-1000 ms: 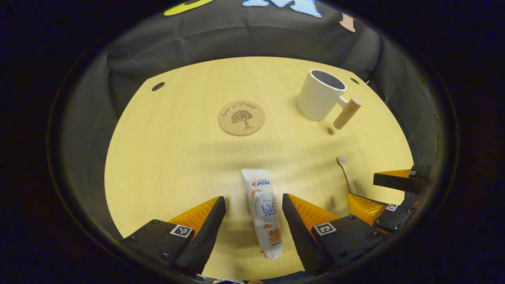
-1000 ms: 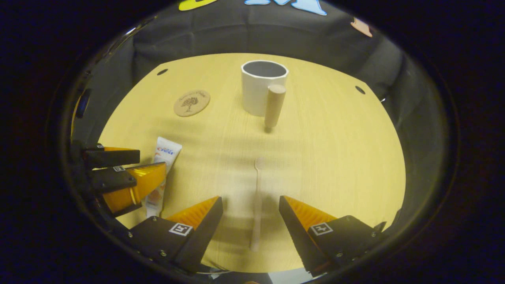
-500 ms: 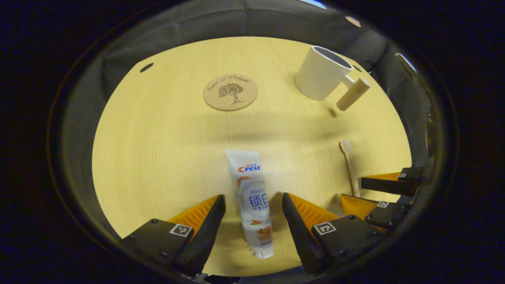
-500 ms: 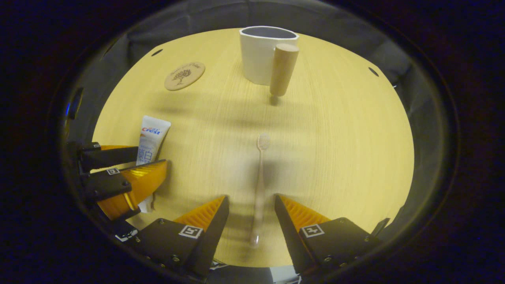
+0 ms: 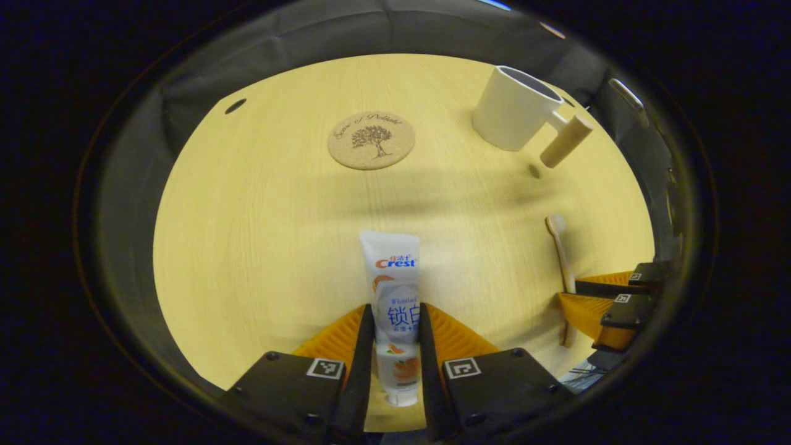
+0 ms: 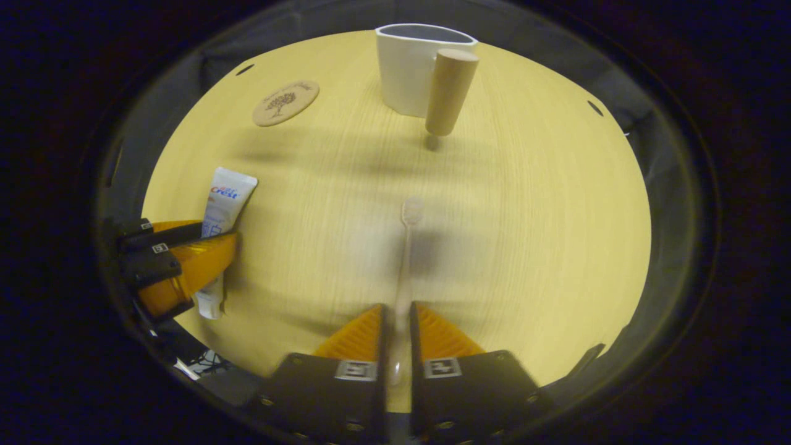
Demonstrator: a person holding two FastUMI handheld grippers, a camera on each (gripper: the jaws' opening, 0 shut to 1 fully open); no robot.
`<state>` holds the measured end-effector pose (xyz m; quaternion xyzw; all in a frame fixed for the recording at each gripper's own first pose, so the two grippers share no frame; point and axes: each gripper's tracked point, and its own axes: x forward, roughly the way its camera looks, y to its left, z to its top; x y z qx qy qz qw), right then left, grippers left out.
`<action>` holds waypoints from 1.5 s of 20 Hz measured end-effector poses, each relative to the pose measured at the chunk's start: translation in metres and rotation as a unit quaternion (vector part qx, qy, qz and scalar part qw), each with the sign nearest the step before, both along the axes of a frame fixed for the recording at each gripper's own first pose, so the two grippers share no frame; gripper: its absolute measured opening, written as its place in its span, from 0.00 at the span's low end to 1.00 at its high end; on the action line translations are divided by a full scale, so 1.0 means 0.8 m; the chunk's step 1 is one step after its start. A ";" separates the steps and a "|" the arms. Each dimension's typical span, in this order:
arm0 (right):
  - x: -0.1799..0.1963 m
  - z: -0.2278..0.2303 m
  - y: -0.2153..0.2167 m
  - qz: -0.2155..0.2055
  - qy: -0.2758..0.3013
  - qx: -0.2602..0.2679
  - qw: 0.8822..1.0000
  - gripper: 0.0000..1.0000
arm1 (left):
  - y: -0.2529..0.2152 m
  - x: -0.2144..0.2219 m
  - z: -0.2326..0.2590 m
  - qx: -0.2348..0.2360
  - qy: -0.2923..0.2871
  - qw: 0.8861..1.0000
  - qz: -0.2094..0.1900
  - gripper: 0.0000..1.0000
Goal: Put the toothbrush and toothpaste on the desktop into the cup, then pick up the cup and place it on the coaster on the desktop.
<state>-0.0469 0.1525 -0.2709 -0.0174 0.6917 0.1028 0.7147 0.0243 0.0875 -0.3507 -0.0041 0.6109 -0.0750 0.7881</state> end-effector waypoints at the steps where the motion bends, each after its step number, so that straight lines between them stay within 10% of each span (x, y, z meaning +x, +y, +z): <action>1: -0.004 -0.014 0.001 0.005 0.005 0.004 1.000 0.07 | 0.002 0.000 0.000 0.003 0.001 1.000 -0.004 0.45; 7: -0.002 -0.020 0.005 0.026 -0.021 0.030 0.999 0.03 | 0.000 -0.001 0.004 -0.009 -0.007 1.000 -0.006 0.24; 16: 0.020 0.021 0.015 -0.001 -0.106 0.090 0.990 0.03 | 0.012 0.000 0.026 -0.014 -0.055 0.998 0.038 0.24; 30: 0.118 0.141 -0.016 -0.031 -0.349 0.123 0.929 0.02 | -0.014 0.066 0.164 -0.047 -0.251 0.964 0.080 0.23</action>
